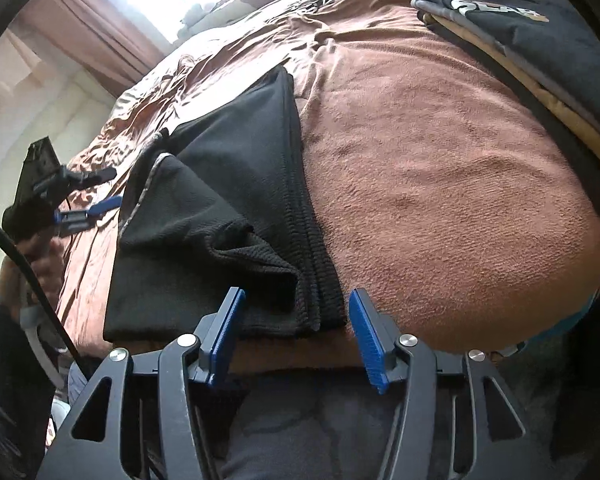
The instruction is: Fold small clothes
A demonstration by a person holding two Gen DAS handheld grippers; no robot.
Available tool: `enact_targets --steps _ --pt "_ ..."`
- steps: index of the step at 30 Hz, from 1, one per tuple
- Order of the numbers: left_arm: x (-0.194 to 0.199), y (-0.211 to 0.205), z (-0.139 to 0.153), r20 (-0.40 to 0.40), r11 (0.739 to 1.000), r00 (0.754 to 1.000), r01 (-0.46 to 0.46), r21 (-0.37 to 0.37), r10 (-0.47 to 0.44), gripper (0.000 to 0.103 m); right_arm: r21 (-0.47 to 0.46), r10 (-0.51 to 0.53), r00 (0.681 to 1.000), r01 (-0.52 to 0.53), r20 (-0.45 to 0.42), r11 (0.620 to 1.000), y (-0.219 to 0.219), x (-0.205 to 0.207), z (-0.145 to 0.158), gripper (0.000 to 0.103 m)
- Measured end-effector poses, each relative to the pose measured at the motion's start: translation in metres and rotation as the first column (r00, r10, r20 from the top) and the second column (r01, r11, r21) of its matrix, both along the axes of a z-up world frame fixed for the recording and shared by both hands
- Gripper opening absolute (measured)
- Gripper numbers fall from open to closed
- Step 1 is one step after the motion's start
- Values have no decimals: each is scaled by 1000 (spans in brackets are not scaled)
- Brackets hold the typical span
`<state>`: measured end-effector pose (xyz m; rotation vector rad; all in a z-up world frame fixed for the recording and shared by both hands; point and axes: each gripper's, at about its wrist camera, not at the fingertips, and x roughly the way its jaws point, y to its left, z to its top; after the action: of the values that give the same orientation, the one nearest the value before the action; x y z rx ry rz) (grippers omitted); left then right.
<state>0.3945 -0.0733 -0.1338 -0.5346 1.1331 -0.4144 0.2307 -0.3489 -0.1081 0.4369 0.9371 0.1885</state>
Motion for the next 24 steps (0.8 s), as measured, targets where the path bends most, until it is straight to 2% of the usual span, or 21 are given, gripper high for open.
enact_targets --steps 9,14,16,18,20,24 --pt "-33 0 -22 -60 998 998 3 -63 -6 69 -13 -20 1000 20 -7 1000 2 2 -6 52" --pt "-42 -6 -31 -93 990 995 13 -137 -26 68 -13 -28 1000 28 -11 1000 -1 4 -8 52" --pt "-41 -10 -31 -85 990 996 13 -138 -25 54 -12 -30 999 30 -11 999 -3 5 -8 52" --pt "-37 -12 -30 -86 991 996 9 -136 -21 20 -7 -33 999 33 -13 999 -4 4 -8 52" --pt "-32 -15 -26 -79 988 997 7 -156 -20 12 -3 -31 999 31 -12 1000 -6 4 -8 52" --pt "-19 -29 -9 -32 987 999 34 -160 -40 9 1 -26 1000 26 -9 1000 -10 5 -7 52"
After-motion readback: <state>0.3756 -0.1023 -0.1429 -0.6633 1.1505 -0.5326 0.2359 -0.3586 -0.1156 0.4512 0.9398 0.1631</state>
